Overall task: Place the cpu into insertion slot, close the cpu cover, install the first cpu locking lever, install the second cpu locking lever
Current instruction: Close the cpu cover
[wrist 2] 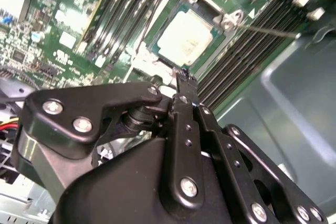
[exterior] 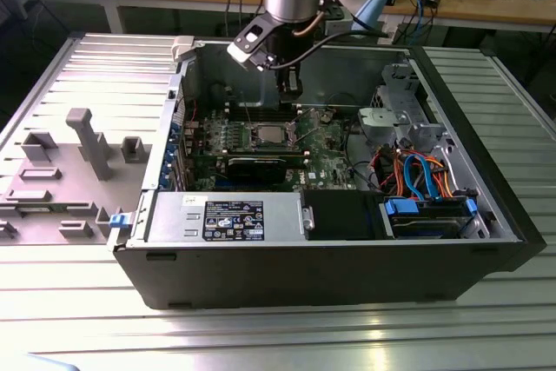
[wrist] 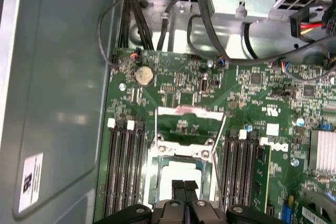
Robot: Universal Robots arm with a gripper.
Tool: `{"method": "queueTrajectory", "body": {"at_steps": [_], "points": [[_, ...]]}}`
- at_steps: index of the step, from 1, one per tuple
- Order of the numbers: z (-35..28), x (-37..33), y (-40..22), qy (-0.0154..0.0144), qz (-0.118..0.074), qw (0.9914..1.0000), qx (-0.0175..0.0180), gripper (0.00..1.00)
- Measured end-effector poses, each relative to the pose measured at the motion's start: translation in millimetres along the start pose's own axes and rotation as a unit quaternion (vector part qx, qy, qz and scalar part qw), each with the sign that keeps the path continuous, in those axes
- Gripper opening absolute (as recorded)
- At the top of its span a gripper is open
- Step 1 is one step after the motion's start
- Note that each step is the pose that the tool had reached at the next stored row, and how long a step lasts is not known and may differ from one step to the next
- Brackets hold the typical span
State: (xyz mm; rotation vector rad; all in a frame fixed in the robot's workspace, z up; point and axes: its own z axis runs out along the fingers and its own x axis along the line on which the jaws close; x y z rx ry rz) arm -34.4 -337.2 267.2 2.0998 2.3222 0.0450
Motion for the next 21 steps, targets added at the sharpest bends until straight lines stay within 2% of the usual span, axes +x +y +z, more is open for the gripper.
{"method": "queueTrajectory", "body": {"at_steps": [6,8,18,21], "points": [[0.5,-1.7,16.9,0.0000,0.000,1.00000,0.0000,0.11],[0.6,-2.1,19.8,0.0000,0.000,1.00000,0.0000,0.11],[0.6,-2.1,20.8,0.0000,0.001,1.00000,0.0000,0.11],[0.4,-2.1,20.9,-0.0003,0.014,0.99990,-0.0002,0.11]]}}
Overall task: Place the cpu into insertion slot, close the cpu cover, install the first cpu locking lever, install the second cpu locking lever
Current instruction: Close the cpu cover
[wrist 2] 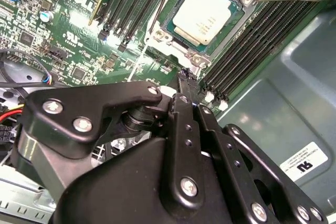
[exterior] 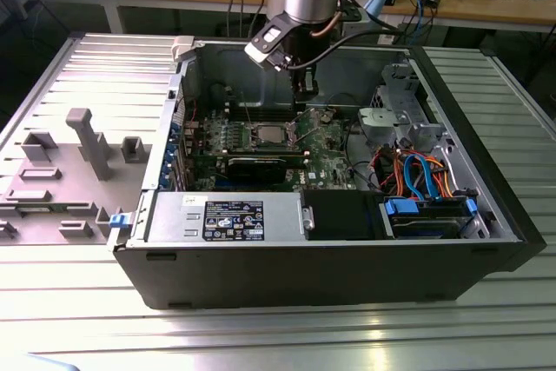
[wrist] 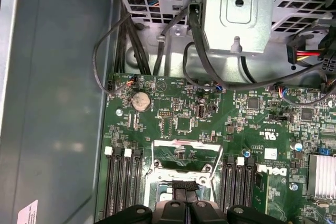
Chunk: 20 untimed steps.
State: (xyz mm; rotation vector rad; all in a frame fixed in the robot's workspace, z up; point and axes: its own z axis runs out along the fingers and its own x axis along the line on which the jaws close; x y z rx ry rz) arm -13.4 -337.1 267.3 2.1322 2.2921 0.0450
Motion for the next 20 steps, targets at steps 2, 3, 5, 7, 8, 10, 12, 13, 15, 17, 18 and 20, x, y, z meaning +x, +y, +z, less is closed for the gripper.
{"method": "queueTrajectory", "body": {"at_steps": [2,3,5,7,8,10,12,13,15,17,18,20], "points": [[-0.1,0.0,0.0,-0.0001,0.001,1.00000,0.0000,0.11],[0.0,-0.1,0.6,-0.0002,0.001,1.00000,0.0000,0.11],[0.4,-0.4,5.1,-0.0002,0.002,1.00000,0.0000,0.11],[1.7,-1.4,17.7,-0.0002,0.004,0.99999,0.0000,0.11],[1.9,-1.4,18.3,-0.0002,0.004,0.99999,0.0000,0.11],[2.4,-1.5,19.6,-0.0003,0.004,0.99999,0.0000,0.11],[2.8,-1.6,20.7,-0.0002,0.004,0.99999,0.0000,0.11],[2.8,-1.6,20.7,-0.0002,0.004,0.99999,0.0000,0.11],[2.8,-1.6,20.8,-0.0003,0.004,0.99999,0.0000,0.11],[2.8,-1.6,20.9,-0.0002,0.004,0.99999,0.0000,0.11],[2.9,-1.6,21.0,-0.0002,0.004,0.99999,0.0000,0.11],[2.9,-1.6,21.1,-0.0002,0.004,0.99999,0.0000,0.11]]}}
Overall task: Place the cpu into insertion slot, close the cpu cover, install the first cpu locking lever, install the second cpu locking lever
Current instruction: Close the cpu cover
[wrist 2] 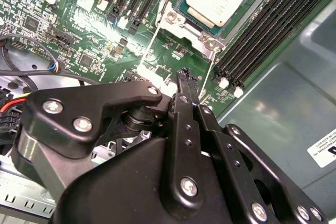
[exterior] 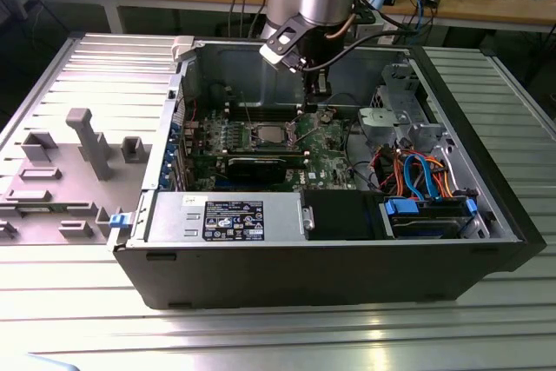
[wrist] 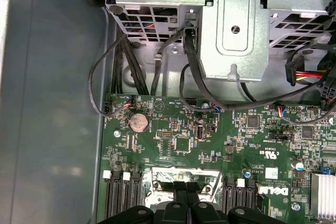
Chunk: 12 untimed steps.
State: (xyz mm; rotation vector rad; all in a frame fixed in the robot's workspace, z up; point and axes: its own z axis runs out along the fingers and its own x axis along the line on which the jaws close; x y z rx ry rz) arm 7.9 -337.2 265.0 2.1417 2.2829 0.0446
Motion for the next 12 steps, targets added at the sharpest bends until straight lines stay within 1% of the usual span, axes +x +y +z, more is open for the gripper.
{"method": "queueTrajectory", "body": {"at_steps": [3,5,8,10,12], "points": [[0.2,-0.1,1.5,0.0000,0.000,1.00000,0.0000,0.11],[0.5,-0.3,4.8,0.0001,0.000,1.00000,0.0001,0.11],[1.5,-0.7,12.6,0.0001,0.000,1.00000,0.0002,0.11],[2.3,-0.9,15.9,0.0001,0.000,1.00000,0.0003,0.11],[2.8,-1.0,17.9,0.0000,0.000,1.00000,0.0003,0.11]]}}
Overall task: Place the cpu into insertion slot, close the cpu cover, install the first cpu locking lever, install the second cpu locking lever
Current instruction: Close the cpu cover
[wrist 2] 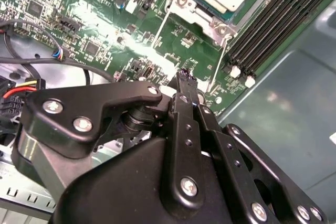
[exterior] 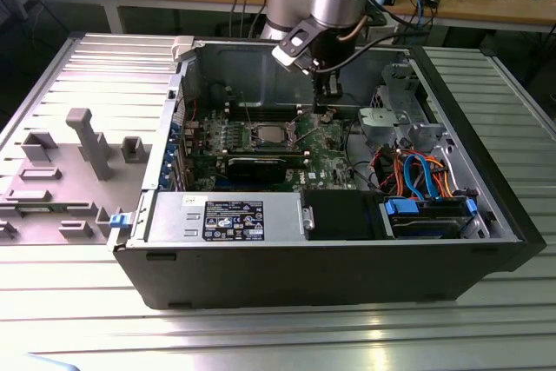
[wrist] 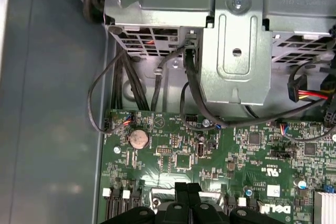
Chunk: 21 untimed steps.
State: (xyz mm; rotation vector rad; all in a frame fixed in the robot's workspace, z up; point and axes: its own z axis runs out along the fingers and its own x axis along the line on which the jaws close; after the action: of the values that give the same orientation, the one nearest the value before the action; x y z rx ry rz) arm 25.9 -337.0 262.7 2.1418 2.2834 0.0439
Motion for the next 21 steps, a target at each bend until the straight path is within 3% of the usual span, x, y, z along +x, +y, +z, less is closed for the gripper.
{"method": "queueTrajectory", "body": {"at_steps": [5,18,21], "points": [[0.8,-0.2,4.9,0.0000,0.000,1.00000,0.0000,0.11],[0.9,-0.2,5.0,0.0000,0.000,1.00000,0.0000,0.11],[1.1,-0.2,7.5,0.0001,0.000,1.00000,0.0000,0.11]]}}
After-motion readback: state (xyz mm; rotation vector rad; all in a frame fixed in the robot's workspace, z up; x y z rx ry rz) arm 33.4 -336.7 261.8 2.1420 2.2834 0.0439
